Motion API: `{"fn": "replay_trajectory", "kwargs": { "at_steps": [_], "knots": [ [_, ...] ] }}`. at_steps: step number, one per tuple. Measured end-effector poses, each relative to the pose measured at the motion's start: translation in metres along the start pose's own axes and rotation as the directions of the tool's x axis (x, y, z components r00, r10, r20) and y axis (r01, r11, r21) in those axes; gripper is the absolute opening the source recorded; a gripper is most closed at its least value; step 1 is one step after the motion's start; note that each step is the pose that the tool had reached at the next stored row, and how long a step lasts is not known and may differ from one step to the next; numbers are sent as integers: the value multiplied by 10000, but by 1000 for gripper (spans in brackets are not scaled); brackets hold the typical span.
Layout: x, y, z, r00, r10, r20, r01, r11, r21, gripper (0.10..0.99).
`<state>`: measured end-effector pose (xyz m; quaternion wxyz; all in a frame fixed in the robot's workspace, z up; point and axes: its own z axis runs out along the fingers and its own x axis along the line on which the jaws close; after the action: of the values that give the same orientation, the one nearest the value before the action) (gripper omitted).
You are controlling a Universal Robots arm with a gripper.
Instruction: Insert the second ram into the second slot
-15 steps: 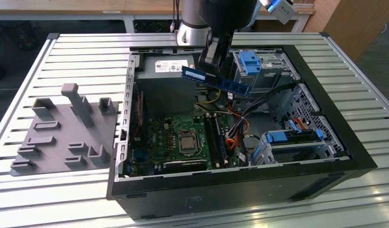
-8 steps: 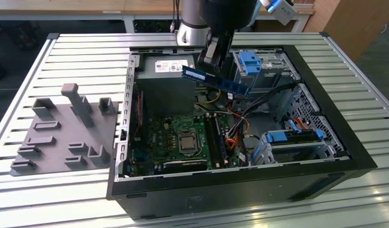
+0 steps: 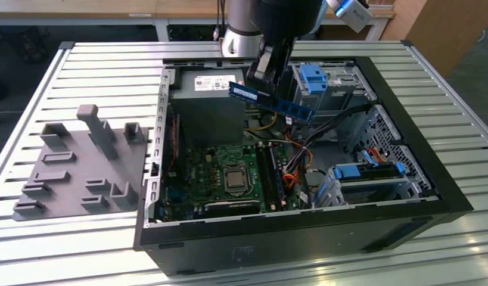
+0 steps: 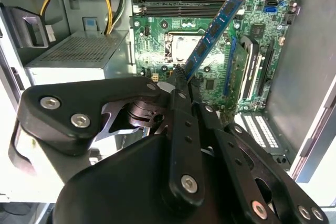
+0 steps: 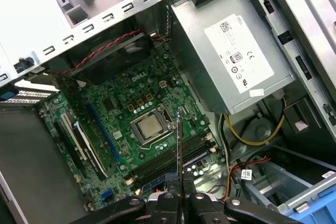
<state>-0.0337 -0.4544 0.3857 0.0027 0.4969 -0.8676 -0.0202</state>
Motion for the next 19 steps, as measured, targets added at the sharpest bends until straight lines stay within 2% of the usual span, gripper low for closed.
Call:
{"fn": "replay_trajectory", "kwargs": {
  "at_steps": [19],
  "knots": [
    [0, 0, 0, 9987, 516, 19, -516, 9987, 8, 137]
  ]
}}
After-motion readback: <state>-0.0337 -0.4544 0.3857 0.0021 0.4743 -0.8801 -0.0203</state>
